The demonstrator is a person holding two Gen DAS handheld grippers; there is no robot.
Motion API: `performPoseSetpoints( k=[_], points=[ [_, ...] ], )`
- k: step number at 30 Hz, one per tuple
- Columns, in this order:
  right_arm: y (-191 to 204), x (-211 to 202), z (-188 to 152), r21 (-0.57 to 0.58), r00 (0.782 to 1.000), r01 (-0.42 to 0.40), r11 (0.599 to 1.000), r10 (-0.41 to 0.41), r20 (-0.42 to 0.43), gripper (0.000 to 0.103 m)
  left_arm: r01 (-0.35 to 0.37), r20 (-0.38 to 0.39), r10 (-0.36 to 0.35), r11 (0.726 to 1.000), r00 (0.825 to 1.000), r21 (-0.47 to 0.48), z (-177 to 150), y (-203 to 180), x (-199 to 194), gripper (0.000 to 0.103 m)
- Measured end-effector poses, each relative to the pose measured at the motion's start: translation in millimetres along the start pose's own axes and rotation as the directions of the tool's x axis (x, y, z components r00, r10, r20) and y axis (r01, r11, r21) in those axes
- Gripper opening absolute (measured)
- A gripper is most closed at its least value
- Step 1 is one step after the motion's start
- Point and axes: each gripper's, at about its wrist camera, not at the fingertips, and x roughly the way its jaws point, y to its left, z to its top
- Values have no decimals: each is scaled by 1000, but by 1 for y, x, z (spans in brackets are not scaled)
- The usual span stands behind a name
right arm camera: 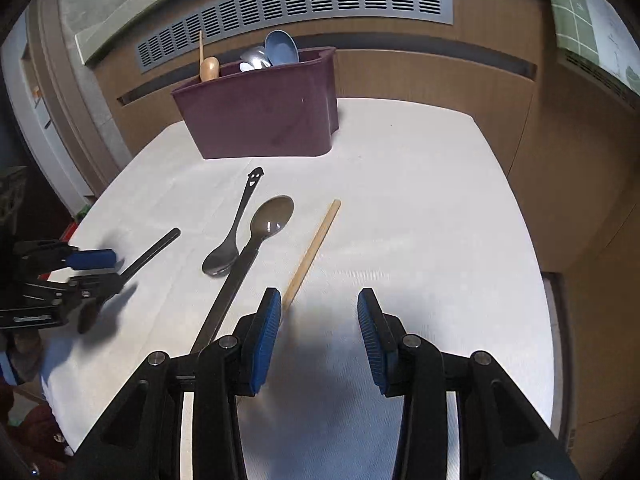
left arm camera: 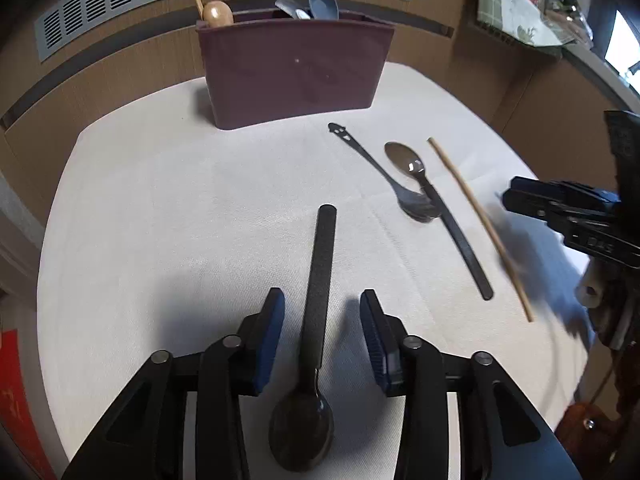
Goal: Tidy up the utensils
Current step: 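Grasp the black-handled spoon by its handle with the left tool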
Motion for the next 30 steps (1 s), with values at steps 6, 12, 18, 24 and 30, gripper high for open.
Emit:
performPoseSetpoints(
  k=[6, 12, 18, 24, 30],
  points=[
    [3, 1, -3, -26, 1000, 29, 999, -29, 0, 36, -39, -7, 39, 998, 999, -39, 6, 1, 10, 27],
    [6, 13, 4, 6, 1000, 17, 1000, -17, -19, 36, -23, 23, 27, 991, 999, -132, 19, 12, 12, 13],
    [11, 18, 14, 1, 1000, 1, 1000, -1, -15, 34, 18, 151, 23, 964, 988, -266, 26, 36, -18, 13],
    [11, 46, 27, 20, 998, 48, 999, -47, -51, 24, 40, 264, 35, 961, 964, -275, 23, 31, -55, 12],
    [21, 57, 33, -7, 995, 80, 997, -80, -56, 16, 65, 300, 17, 963, 954, -262, 18, 25, -69, 12]
  ],
)
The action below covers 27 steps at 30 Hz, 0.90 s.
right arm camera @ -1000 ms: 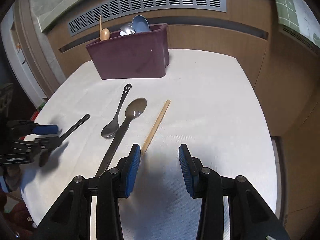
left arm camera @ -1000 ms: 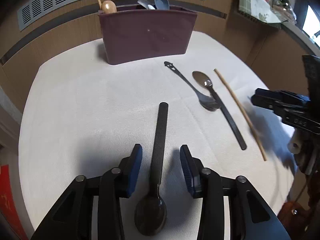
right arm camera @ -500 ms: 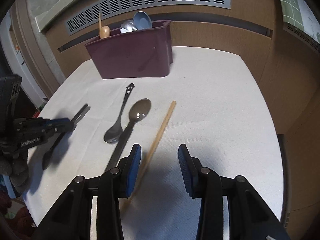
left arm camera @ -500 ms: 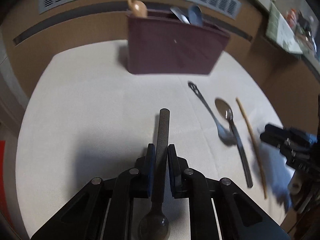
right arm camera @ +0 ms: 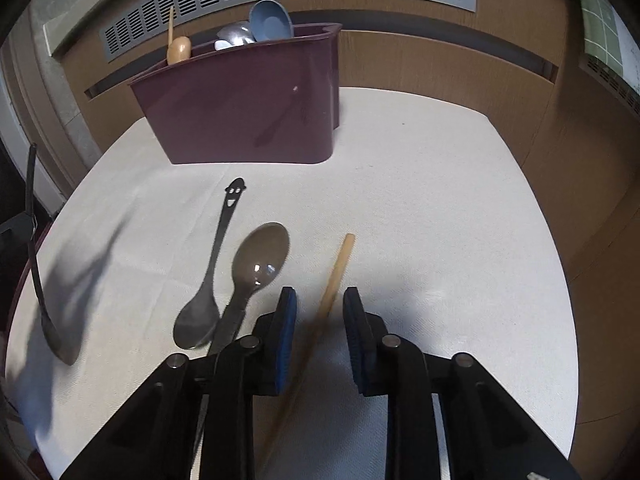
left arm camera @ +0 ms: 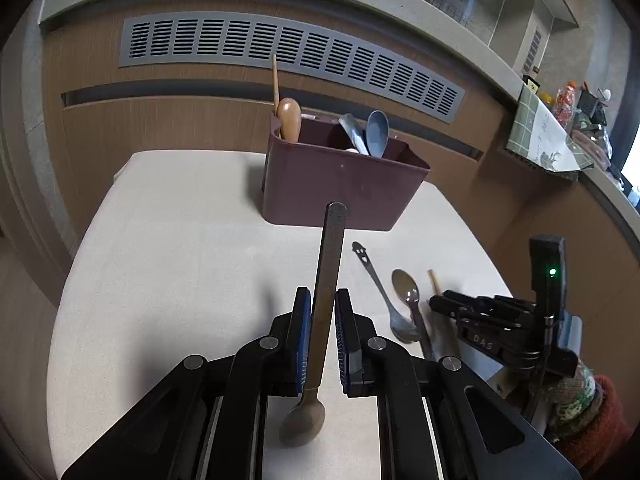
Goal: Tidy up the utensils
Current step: 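Grasp the black-handled spoon by its handle with the left tool, then grasp a wooden chopstick with the right tool while the left tool holds the black spoon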
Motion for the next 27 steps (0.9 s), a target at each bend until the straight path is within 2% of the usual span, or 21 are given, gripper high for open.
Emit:
performPoseSetpoints(
  k=[1, 4, 12, 22, 27],
  points=[
    [2, 0, -1, -12, 1000, -1, 1000, 1, -1, 10, 3, 2, -3, 1000, 1000, -2, 0, -1, -1, 12],
    [8, -5, -4, -47, 1000, -5, 999, 5, 5, 6, 8, 1, -8, 1000, 1000, -7, 0, 0, -2, 12],
    [14, -38, -8, -58, 997, -32, 998, 36, 73, 5, 21, 11, -20, 1000, 1000, -16, 1, 0, -12, 11],
    [15, -87, -6, -57, 980, -61, 997, 71, 184, 5, 18, 61, -18, 1000, 998, 7, 4, -9, -37, 10],
    [11, -84, -11, -56, 984, -43, 998, 52, 169, 5, -14, 15, 14, 1000, 1000, -9, 1, -4, -28, 10]
  ],
)
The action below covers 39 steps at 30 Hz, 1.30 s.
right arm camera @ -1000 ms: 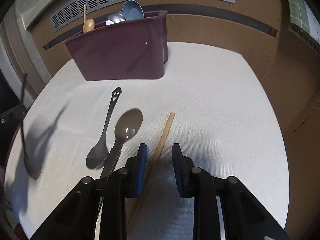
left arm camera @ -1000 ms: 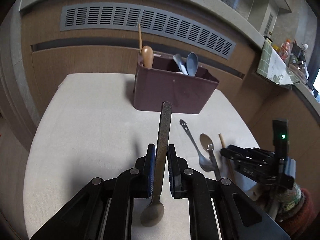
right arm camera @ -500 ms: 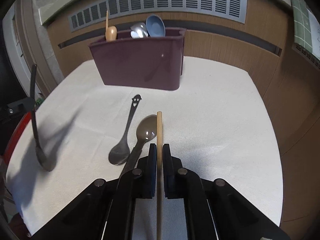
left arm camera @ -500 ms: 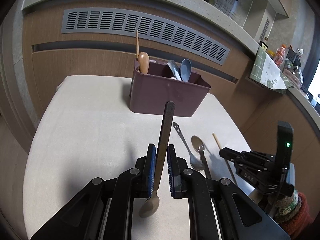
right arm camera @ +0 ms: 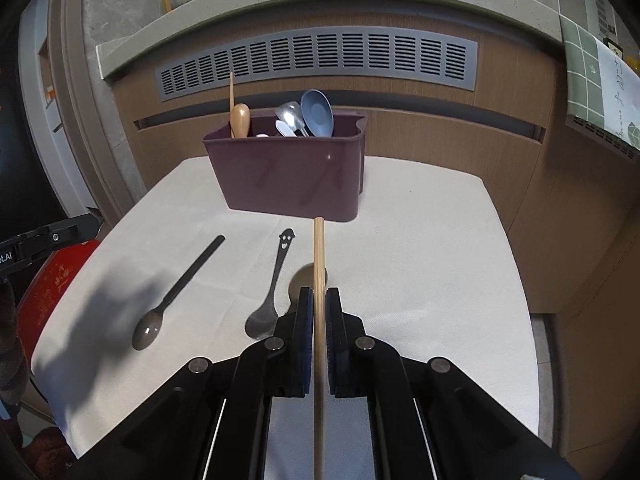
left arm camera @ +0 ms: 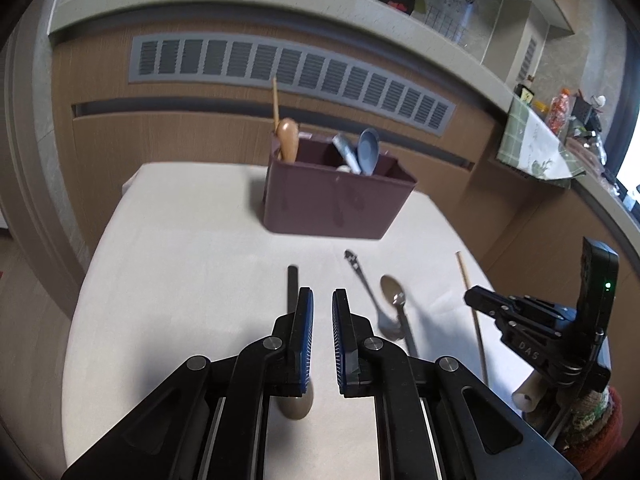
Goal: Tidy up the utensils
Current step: 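Grasp a wooden chopstick with the right tool while the left tool holds the black spoon, then carry the black spoon and chopstick to the maroon holder and release both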
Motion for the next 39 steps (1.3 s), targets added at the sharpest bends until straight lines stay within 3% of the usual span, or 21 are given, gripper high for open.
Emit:
performPoseSetpoints(
  k=[7, 14, 18, 23, 28, 39],
  points=[
    [-17, 23, -16, 46, 997, 7, 999, -4, -73, 5, -1, -118, -5, 999, 993, -52, -14, 17, 37, 12],
    [-28, 43, -27, 111, 990, -23, 994, 38, -137, 7, -7, -250, 3, 1000, 968, -15, -27, 15, 87, 14],
    [-29, 46, -31, 111, 988, -34, 993, 50, -143, 7, -60, -235, 71, 997, 969, 52, -22, 7, 99, 14],
    [-22, 54, -30, 71, 987, -15, 997, 27, -159, 10, -85, -252, 104, 993, 962, 87, -18, 3, 116, 16],
    [-13, 60, -22, 2, 987, 23, 1000, -22, -159, 7, -97, -254, 124, 989, 959, 113, -14, 0, 121, 16],
    [-2, 48, -9, -15, 997, -14, 1000, 13, -79, 5, -98, -280, 142, 981, 949, 166, 4, -7, 142, 16]
  ],
)
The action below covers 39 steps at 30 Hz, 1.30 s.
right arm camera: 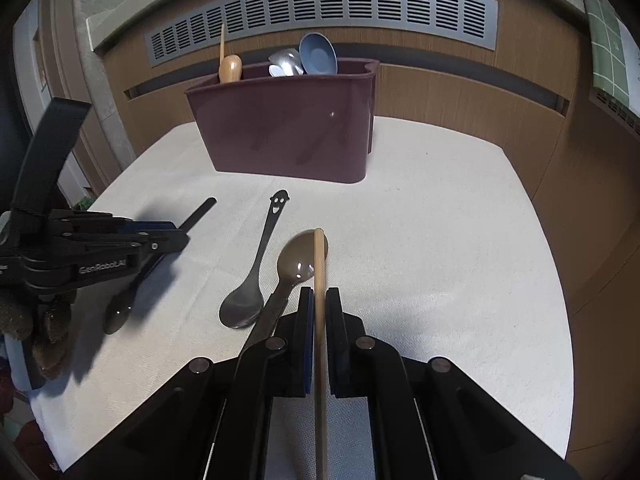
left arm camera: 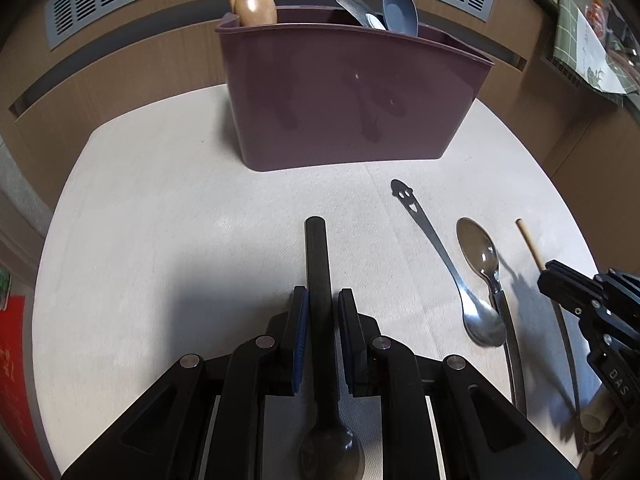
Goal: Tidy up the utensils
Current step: 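Carry the black spoon and chopstick to the maroon holder and release both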
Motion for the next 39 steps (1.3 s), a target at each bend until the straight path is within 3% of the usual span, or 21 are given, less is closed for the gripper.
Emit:
performPoseSetpoints(
  k=[6, 9, 18, 22, 39],
  points=[
    [-2, -8, 1, 11, 1000, -7, 1000, 7, 28, 5, 12, 24, -11, 1000, 1000, -14, 3, 2, 1, 13],
    [-4, -13, 2, 24, 999, -20, 1000, 19, 34, 5, 96, 45, -93, 994, 995, -54, -3, 5, -9, 12],
    [-21, -45, 11, 120, 993, -86, 989, 75, 96, 5, 183, 264, -161, 981, 951, -58, -17, -1, -98, 12],
    [-16, -55, 14, 111, 991, -80, 991, 67, 117, 5, 187, 305, -164, 981, 938, -48, -17, -3, -114, 12],
    [-10, -67, 24, 75, 989, -46, 996, 35, 145, 5, 189, 375, -159, 981, 913, -44, -14, 0, -144, 12]
  ],
)
